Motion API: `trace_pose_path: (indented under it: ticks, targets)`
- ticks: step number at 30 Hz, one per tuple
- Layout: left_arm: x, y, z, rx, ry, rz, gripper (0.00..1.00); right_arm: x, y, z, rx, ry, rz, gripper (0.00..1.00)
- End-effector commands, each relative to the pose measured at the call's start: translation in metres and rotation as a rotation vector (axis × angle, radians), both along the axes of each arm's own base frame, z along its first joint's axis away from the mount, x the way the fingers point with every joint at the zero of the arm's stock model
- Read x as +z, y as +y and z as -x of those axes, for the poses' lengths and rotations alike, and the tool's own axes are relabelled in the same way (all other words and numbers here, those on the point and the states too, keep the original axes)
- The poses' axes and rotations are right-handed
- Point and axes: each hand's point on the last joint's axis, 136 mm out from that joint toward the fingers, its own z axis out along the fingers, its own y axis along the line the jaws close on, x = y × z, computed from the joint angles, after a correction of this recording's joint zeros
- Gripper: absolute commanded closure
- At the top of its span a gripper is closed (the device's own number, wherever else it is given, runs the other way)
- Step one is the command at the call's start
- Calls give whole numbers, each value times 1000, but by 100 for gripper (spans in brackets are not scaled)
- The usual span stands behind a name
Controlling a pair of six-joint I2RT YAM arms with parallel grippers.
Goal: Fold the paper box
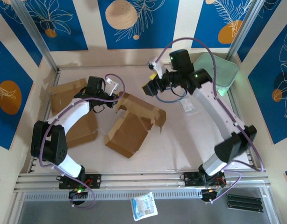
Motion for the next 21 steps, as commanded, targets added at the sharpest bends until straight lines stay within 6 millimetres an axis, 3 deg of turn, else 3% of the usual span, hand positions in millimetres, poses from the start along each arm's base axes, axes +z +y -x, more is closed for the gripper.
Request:
trace_pose_path:
  ticks: [1,8,17,21]
  targets:
    - [16,-9,1,-54,-65,14,100,-56,-7,24,-71,460,54,10]
    - [12,-14,4,-64,-55,1,100,-105,-1,-2,-90,578,151,12]
    - [16,-17,3,-53,-32,9,100,-139,20,13,3,656,191,15]
    - [19,-22,5,-53,-19,19,100,-143,23,17,16,682,181,15]
